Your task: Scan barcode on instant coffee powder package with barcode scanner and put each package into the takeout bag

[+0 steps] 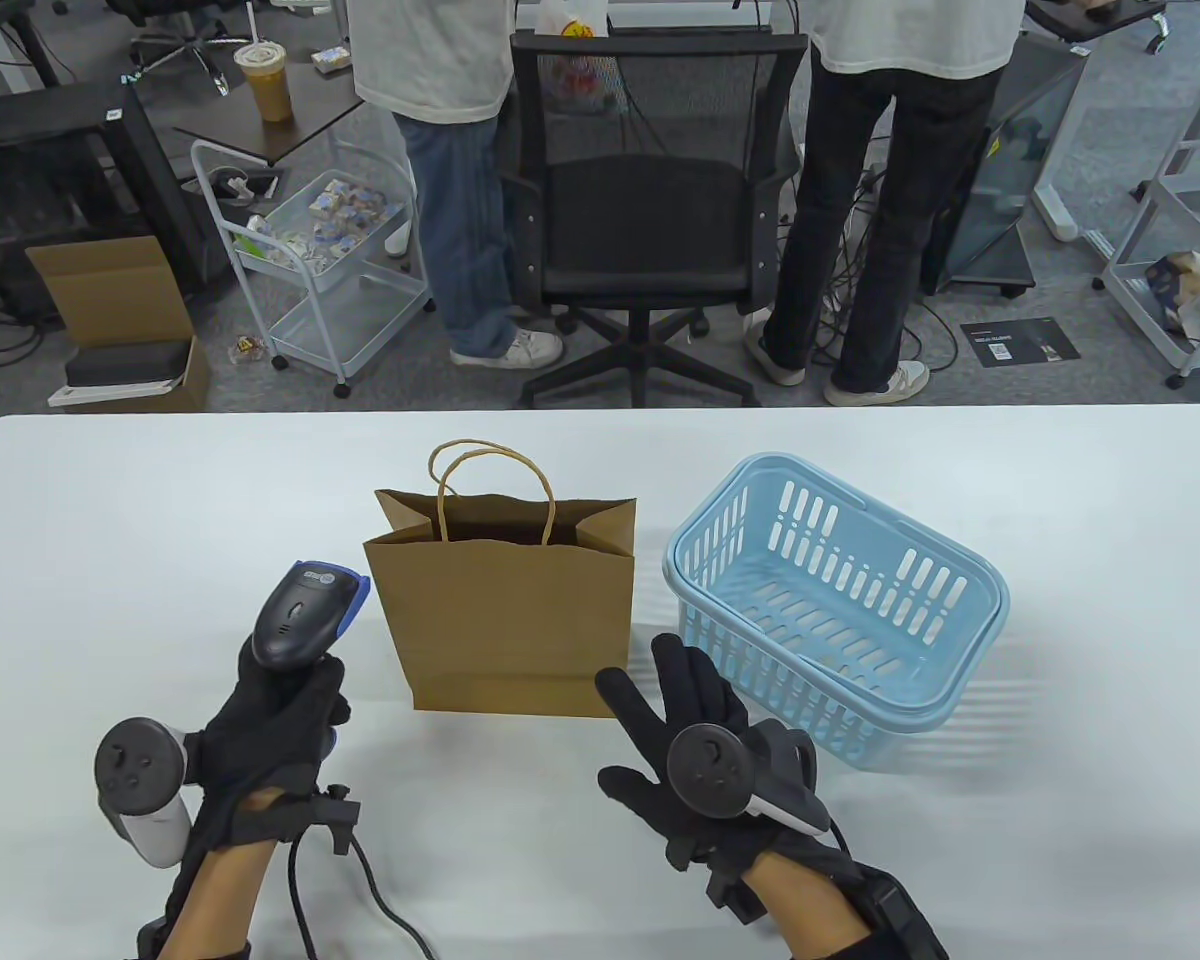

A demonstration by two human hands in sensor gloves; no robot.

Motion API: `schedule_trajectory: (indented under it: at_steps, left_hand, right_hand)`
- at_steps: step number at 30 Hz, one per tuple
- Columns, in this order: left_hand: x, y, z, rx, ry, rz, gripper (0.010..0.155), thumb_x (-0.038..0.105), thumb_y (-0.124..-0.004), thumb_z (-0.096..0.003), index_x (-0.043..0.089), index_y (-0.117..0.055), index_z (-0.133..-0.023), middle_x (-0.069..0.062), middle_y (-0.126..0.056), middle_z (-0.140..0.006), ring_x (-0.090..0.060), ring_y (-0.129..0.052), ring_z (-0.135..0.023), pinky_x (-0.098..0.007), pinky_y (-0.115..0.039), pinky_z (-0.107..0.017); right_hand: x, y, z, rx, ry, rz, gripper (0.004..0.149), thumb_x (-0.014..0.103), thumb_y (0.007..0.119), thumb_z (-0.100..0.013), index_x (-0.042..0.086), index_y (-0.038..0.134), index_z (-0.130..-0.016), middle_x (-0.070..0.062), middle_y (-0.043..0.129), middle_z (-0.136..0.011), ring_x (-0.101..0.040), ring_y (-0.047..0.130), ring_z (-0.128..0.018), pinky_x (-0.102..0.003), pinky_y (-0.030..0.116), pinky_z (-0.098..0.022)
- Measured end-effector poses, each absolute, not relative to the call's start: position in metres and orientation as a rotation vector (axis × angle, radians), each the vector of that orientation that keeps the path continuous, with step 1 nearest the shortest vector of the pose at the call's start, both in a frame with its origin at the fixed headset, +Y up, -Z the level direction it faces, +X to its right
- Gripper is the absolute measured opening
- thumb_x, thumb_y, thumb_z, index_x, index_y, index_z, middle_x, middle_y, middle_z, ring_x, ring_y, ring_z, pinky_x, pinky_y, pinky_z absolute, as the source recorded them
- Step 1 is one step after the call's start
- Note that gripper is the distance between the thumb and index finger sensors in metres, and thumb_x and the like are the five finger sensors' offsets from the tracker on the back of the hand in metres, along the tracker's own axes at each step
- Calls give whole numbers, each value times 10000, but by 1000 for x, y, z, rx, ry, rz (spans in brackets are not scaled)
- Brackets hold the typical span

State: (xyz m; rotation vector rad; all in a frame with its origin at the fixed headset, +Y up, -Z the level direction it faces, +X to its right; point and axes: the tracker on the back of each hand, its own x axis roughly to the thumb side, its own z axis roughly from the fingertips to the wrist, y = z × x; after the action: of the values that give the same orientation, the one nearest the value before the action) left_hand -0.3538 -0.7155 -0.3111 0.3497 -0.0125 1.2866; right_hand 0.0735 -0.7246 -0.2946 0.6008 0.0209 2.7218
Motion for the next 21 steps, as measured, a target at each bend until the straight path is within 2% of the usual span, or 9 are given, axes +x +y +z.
schedule_trajectory:
  at_steps: [3,6,10,18,21]
  left_hand:
    - [-363,-723,-318,249,126,1183,752,526,-847,-535,205,-401,-1049,-34,-802,-877,-313,-1016,-510,-547,-763,-563]
    - [-369,-732,-323,222,194,1103,722,525,-842,-539,208,-430,-1039,-28,-804,-890,-312,-1016,-538,-545,-758,-577]
    - [-373,-742,-329,151,300,1023,711,516,-835,-543,209,-430,-1040,-25,-776,-932,-315,-962,-683,-548,-715,-633]
    - [-376,-755,-336,46,430,894,708,519,-836,-541,229,-441,-1052,-7,-702,-1016,-320,-856,-835,-537,-665,-681]
    - [-375,-758,-338,9,449,855,705,527,-843,-534,241,-468,-1058,-11,-618,-1064,-319,-779,-909,-535,-621,-713]
  right_hand:
    - [72,-725,-295,631,48,2712,852,669,713,-490,458,205,-1142,-210,-5,-1211,-479,175,-1098,-600,314,-818]
    - [72,-727,-295,637,65,2707,851,669,712,-491,456,207,-1142,-209,2,-1213,-481,180,-1098,-601,317,-818]
    - [72,-729,-296,630,88,2694,851,668,713,-490,457,207,-1141,-212,6,-1213,-481,182,-1098,-600,319,-817]
    - [73,-731,-297,620,100,2670,851,669,711,-491,455,207,-1142,-215,14,-1214,-482,188,-1097,-599,323,-817]
    - [73,-733,-298,616,114,2661,851,667,713,-491,454,208,-1142,-215,16,-1214,-481,188,-1097,-599,322,-817]
